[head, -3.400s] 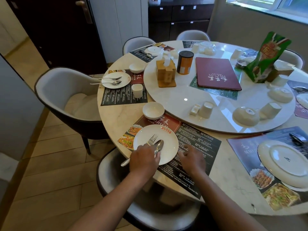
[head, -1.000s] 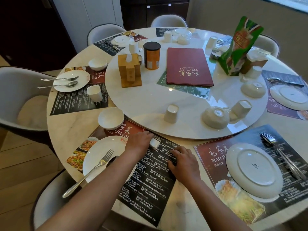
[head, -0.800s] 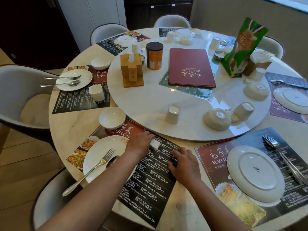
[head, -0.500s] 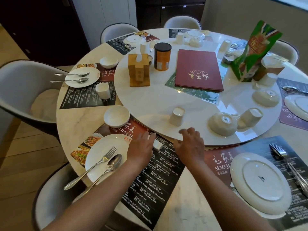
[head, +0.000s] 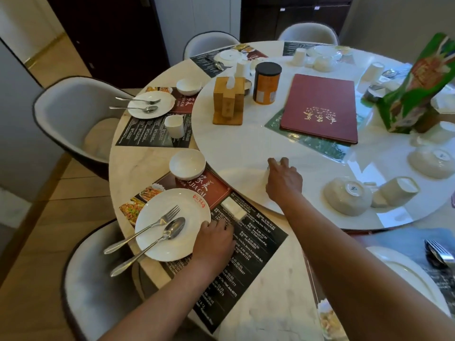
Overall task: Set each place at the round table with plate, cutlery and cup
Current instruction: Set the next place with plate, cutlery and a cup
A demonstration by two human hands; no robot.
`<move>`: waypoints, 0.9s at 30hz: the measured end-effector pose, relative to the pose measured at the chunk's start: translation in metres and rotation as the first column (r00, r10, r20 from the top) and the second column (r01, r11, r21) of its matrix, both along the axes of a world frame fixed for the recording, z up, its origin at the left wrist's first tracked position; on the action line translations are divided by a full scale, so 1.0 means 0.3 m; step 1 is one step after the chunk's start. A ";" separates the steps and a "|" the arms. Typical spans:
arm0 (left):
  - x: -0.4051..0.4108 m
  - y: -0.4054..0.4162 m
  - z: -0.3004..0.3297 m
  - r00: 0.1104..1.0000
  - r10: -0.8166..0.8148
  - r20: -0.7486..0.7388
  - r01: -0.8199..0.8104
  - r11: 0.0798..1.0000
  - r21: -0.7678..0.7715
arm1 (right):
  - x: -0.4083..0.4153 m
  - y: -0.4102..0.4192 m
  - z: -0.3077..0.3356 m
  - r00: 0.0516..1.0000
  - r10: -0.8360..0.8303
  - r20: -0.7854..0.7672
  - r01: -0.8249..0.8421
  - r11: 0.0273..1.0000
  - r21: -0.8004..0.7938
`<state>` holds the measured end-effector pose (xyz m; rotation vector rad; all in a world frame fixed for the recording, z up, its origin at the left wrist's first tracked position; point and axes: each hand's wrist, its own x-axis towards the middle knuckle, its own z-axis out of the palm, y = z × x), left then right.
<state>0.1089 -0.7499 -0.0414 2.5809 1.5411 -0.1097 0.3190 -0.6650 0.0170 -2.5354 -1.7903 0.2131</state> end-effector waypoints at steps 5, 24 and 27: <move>-0.002 -0.013 0.001 0.999 -0.019 -0.026 0.018 1.000 -0.016 | -0.001 -0.053 0.019 0.998 -0.013 -0.063 0.015 0.999 0.028; -0.089 -0.077 0.016 0.983 -0.146 -0.115 0.135 0.986 -0.099 | -0.184 -0.464 -0.204 0.610 -0.201 -0.766 0.487 0.858 0.162; -0.088 -0.077 0.017 0.983 -0.146 -0.115 0.134 0.985 -0.105 | -0.202 -0.450 -0.209 0.672 -0.174 -0.720 0.445 0.872 0.205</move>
